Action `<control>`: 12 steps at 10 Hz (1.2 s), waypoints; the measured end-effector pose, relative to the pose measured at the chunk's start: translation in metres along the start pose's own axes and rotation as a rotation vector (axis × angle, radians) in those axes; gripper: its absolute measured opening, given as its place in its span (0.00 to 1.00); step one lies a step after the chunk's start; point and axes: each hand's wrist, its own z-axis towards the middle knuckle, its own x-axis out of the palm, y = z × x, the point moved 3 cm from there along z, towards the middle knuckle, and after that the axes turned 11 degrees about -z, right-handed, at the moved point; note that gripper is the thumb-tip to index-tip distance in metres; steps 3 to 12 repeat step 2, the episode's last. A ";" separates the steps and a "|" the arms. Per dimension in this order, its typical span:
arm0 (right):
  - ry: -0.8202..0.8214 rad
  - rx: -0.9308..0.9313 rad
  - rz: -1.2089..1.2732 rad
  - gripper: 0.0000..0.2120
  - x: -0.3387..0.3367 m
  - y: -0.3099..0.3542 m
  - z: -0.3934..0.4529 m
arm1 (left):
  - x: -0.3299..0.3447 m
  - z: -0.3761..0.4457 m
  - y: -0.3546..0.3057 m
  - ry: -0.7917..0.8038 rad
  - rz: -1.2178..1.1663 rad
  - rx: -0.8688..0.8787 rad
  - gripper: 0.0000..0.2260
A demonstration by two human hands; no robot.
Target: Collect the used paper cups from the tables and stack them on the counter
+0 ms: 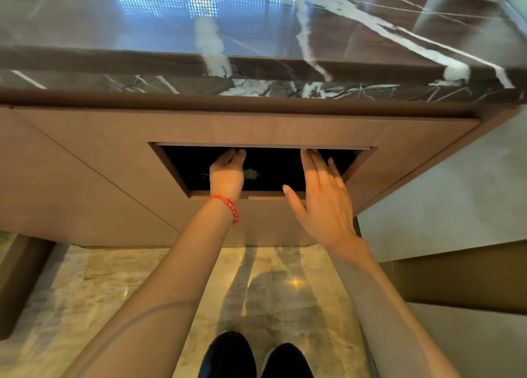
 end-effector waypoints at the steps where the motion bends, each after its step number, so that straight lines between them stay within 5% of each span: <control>1: 0.042 -0.006 0.043 0.30 -0.004 0.003 -0.007 | -0.013 -0.033 -0.004 0.063 0.161 0.208 0.09; 2: 0.102 0.008 0.082 0.30 -0.005 0.004 -0.015 | -0.026 -0.070 -0.006 0.117 0.401 0.441 0.09; 12: 0.102 0.008 0.082 0.30 -0.005 0.004 -0.015 | -0.026 -0.070 -0.006 0.117 0.401 0.441 0.09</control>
